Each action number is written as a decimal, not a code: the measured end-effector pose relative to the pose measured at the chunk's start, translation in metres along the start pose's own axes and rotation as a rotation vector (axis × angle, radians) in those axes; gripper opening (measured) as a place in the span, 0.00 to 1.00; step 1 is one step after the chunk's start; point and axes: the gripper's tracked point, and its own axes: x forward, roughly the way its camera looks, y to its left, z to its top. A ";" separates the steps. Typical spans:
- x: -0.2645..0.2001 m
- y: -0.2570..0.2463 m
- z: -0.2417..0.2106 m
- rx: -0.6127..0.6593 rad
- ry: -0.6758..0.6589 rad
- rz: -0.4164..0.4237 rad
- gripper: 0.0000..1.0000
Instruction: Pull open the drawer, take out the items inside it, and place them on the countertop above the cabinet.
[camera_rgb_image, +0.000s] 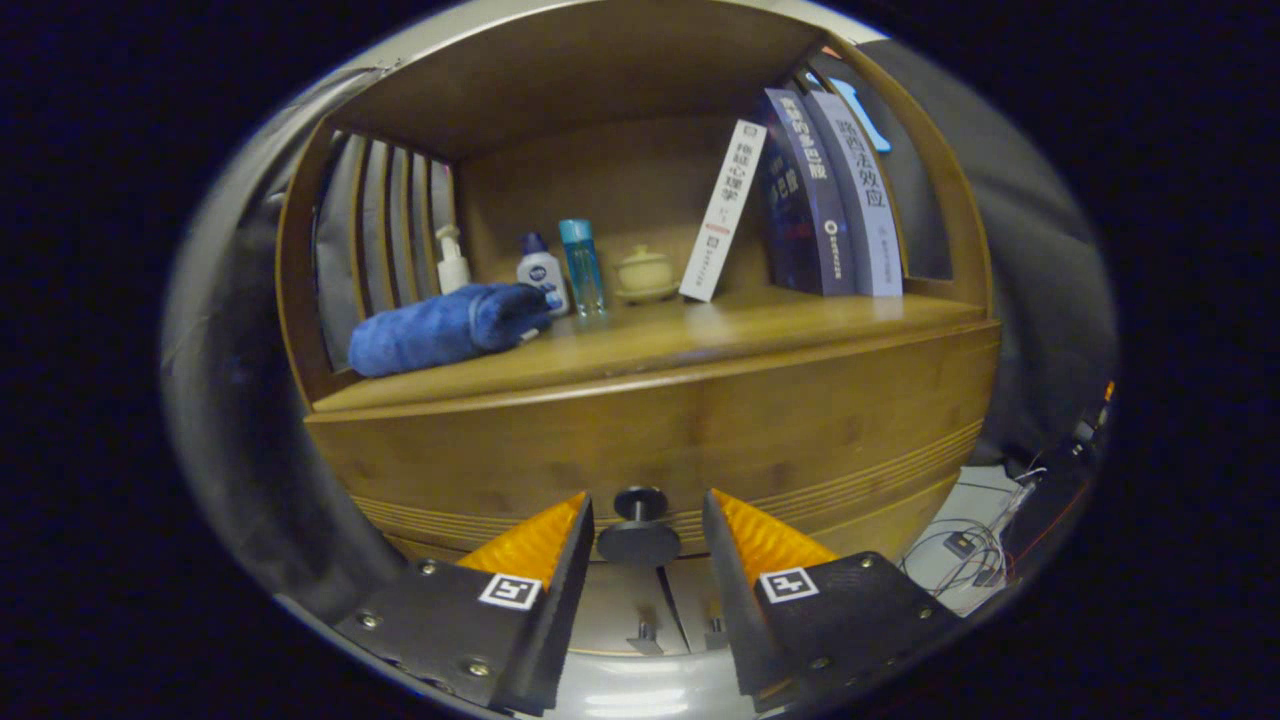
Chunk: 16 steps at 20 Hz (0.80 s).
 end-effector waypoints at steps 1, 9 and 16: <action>0.001 0.004 0.002 0.021 0.001 0.015 0.61; 0.002 0.004 -0.001 0.010 0.024 -0.001 0.30; -0.026 0.000 -0.009 0.020 0.052 -0.042 0.30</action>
